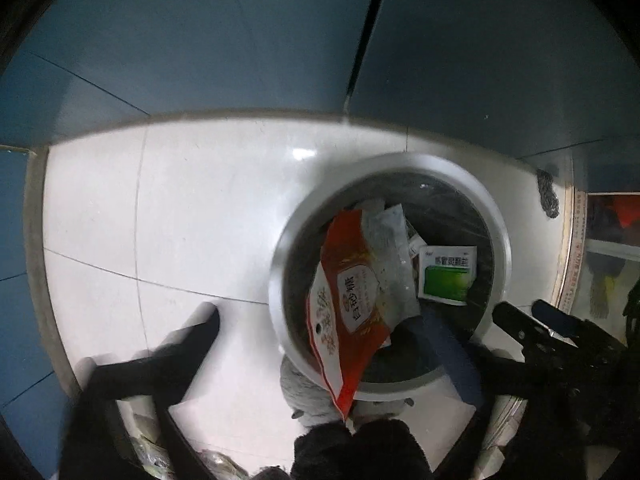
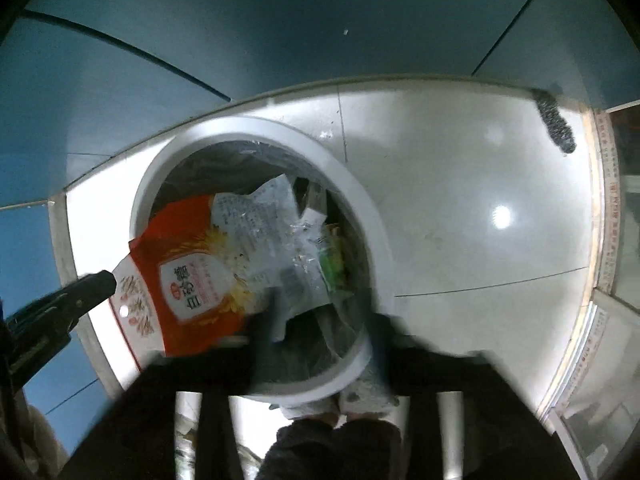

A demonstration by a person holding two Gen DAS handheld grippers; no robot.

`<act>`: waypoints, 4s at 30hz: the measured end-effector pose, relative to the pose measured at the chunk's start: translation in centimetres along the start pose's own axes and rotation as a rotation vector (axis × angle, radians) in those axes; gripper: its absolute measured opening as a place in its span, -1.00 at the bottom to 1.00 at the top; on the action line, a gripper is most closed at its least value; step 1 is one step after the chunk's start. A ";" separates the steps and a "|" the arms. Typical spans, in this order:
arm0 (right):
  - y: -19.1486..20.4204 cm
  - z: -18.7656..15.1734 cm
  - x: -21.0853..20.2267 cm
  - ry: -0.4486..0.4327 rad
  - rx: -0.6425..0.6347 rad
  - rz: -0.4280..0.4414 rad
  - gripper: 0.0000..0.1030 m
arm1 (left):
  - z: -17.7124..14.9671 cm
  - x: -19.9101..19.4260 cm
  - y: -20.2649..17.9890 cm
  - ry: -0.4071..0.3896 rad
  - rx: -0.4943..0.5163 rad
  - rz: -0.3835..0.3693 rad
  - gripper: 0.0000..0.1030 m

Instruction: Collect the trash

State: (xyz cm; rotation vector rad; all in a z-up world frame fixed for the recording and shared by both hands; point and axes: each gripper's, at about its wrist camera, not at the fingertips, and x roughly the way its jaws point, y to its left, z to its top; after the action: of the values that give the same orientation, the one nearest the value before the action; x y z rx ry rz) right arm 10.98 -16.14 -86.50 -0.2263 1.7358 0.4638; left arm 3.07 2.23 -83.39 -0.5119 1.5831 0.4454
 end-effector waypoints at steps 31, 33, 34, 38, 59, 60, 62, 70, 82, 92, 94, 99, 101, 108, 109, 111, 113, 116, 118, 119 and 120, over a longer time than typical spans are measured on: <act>6.1 -19.5 -47.1 -0.406 -0.122 -0.138 1.00 | -16.6 -42.7 -1.9 -0.335 0.080 -0.044 1.00; 6.7 -21.5 -50.7 -0.434 -0.118 -0.121 1.00 | -17.6 -45.3 -1.6 -0.364 0.095 -0.060 1.00; 7.0 -22.5 -52.3 -0.452 -0.117 -0.118 1.00 | -18.2 -46.9 -1.4 -0.378 0.107 -0.077 1.00; 8.2 -26.1 -58.1 -0.504 -0.098 -0.070 1.00 | -20.1 -51.6 -1.3 -0.422 0.131 -0.121 1.00; 9.4 -33.8 -69.4 -0.513 -0.200 0.188 1.00 | -26.2 -62.0 -1.1 -0.520 0.101 -0.257 1.00; 9.2 -33.8 -69.4 -0.508 -0.202 0.197 1.00 | -26.4 -61.9 -1.1 -0.516 0.093 -0.256 1.00; 9.0 -33.8 -69.2 -0.501 -0.206 0.197 1.00 | -26.5 -61.8 -1.0 -0.513 0.086 -0.257 1.00; 8.4 -33.3 -68.7 -0.473 -0.228 0.208 1.00 | -26.9 -61.2 -1.5 -0.484 0.092 -0.254 1.00; 8.1 -32.5 -68.4 -0.458 -0.232 0.222 1.00 | -26.7 -61.0 -2.0 -0.469 0.094 -0.260 1.00; 7.9 -32.4 -67.8 -0.429 -0.228 0.248 1.00 | -26.7 -60.8 -2.8 -0.455 0.101 -0.268 1.00; 7.8 -32.4 -67.7 -0.422 -0.225 0.255 1.00 | -26.7 -60.7 -2.9 -0.451 0.101 -0.273 1.00; 7.8 -32.6 -67.5 -0.413 -0.225 0.254 1.00 | -26.7 -60.5 -2.8 -0.443 0.097 -0.280 1.00; 7.7 -32.6 -67.5 -0.411 -0.224 0.254 1.00 | -26.8 -60.5 -2.8 -0.444 0.096 -0.283 1.00; 7.5 -32.5 -67.5 -0.411 -0.227 0.252 1.00 | -26.8 -60.3 -2.9 -0.440 0.093 -0.290 1.00; 7.5 -32.6 -67.5 -0.410 -0.226 0.253 1.00 | -26.9 -60.3 -3.0 -0.440 0.091 -0.290 1.00; 7.5 -32.6 -67.5 -0.408 -0.223 0.256 1.00 | -26.9 -60.3 -2.9 -0.440 0.090 -0.296 1.00; 7.5 -32.7 -67.4 -0.408 -0.221 0.256 1.00 | -26.9 -60.3 -2.9 -0.438 0.089 -0.299 1.00; 7.6 -32.8 -67.3 -0.409 -0.217 0.254 1.00 | -27.0 -60.3 -2.9 -0.437 0.091 -0.305 1.00; 7.5 -32.8 -67.3 -0.409 -0.217 0.254 1.00 | -27.0 -60.3 -2.9 -0.437 0.090 -0.307 1.00; 7.5 -32.8 -67.3 -0.409 -0.218 0.254 1.00 | -27.0 -60.3 -2.9 -0.436 0.090 -0.306 1.00; 7.5 -32.9 -67.3 -0.408 -0.217 0.254 1.00 | -27.0 -60.3 -3.0 -0.435 0.089 -0.307 1.00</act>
State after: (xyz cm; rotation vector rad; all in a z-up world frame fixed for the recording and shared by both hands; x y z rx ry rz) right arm -6.58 -30.13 -14.69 -0.0572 1.3175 0.8260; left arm -14.44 -12.01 -21.19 -0.5375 1.0790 0.2299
